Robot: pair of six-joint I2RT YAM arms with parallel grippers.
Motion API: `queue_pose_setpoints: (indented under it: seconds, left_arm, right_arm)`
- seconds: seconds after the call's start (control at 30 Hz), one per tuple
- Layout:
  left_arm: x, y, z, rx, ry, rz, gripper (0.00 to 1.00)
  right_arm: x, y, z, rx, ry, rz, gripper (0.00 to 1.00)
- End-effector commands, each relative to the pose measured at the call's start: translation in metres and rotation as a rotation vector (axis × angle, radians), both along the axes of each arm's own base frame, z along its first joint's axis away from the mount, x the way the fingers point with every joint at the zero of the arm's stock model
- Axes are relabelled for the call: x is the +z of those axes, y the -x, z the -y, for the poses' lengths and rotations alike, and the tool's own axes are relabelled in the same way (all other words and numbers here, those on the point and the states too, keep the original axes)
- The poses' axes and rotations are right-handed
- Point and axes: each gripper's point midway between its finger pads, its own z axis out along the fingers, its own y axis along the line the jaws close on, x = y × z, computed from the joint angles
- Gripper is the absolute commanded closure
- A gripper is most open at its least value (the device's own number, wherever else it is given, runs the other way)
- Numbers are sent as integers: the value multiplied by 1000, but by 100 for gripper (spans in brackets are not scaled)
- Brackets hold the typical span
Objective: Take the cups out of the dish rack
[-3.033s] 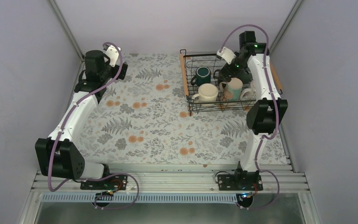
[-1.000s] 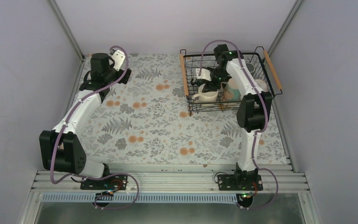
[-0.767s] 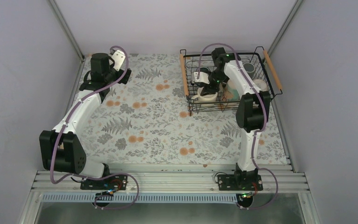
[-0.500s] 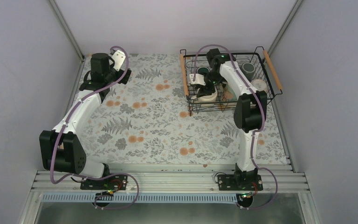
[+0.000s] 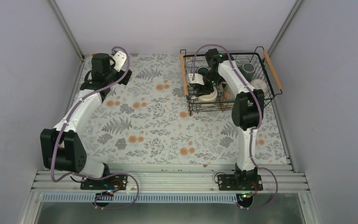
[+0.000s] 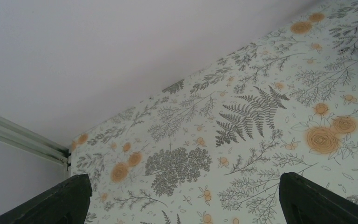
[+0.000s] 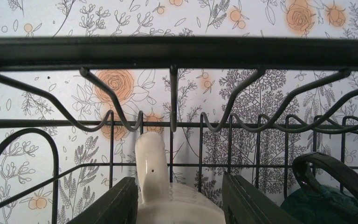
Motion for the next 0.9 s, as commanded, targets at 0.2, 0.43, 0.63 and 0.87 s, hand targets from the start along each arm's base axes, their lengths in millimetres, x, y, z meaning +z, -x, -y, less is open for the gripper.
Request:
queue_pose_setpoints:
  seconds: [0.2,0.43,0.63,0.87]
  left_arm:
    - [11,0,2,-19,-14,20,0]
    - [13,-1,3,-22,-12,24,0]
    - [12,-2,3,-22,-10,22,0]
    - [10,0,4,-29,-11,18,0]
  right_arm:
    - [-2,-16,38,-79,114,41,52]
    - [-5,-15,64,-147,168,14,52]
    - [3,-18,82,-181,181,40,52]
    - [3,-31,90,-184,144,79,52]
